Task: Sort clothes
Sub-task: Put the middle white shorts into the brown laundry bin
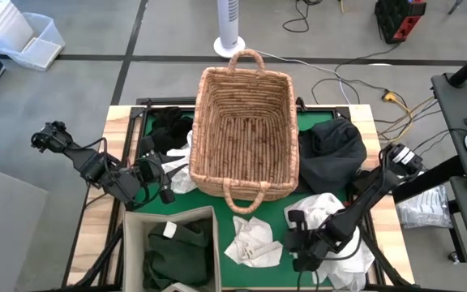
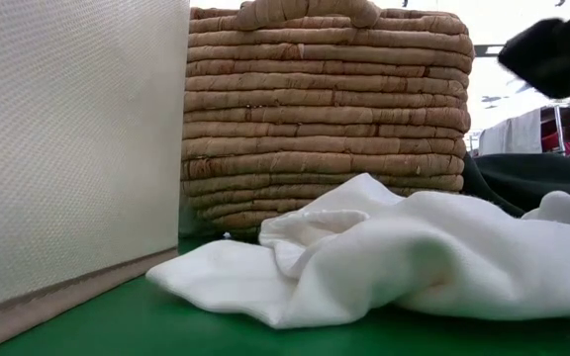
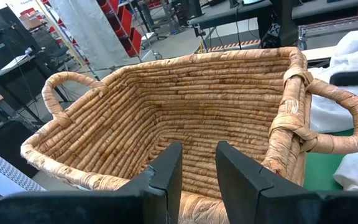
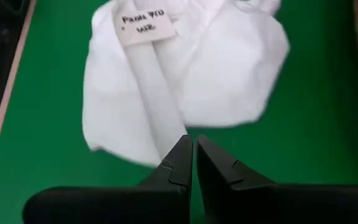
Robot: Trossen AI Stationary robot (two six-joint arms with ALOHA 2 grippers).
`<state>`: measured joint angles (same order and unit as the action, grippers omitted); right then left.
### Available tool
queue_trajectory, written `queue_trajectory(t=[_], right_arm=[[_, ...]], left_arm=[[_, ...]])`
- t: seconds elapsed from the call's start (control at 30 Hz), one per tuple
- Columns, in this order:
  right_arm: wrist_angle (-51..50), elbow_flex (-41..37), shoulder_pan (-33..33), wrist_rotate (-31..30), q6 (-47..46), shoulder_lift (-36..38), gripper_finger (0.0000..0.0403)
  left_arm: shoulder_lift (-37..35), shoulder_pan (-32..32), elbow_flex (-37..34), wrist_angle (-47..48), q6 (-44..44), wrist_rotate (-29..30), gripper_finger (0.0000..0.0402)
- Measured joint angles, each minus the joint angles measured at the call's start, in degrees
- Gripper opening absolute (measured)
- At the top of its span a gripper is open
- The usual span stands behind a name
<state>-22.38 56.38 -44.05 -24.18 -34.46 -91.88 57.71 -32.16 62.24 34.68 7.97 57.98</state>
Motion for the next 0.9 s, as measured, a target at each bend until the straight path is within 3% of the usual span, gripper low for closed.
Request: queue_trajectory(t=[0.17,0.33,0.7,0.9], right_arm=[[8.7,-2.0,1.0,0.5,0.5,-2.1,0.0013],[9.1,-0.4,1.4,1.9,0.6,-5.0,0.0029],[9.4,4.3,2.5,2.1,2.5,-10.7,0.0166],[9.4,5.0,3.1,2.6,3.0,-11.8,0.0216]], left_arm=[[0.1,0.0,0.0,0.1,0.0,0.0,0.0078],[0.2,0.0,0.0,0.1,0.0,0.0,0.0078],[0.4,0.0,0.0,0.1,-0.4,0.0,0.0078],[0.6,0.0,0.0,0.0,-0.9,0.1,0.0078]])
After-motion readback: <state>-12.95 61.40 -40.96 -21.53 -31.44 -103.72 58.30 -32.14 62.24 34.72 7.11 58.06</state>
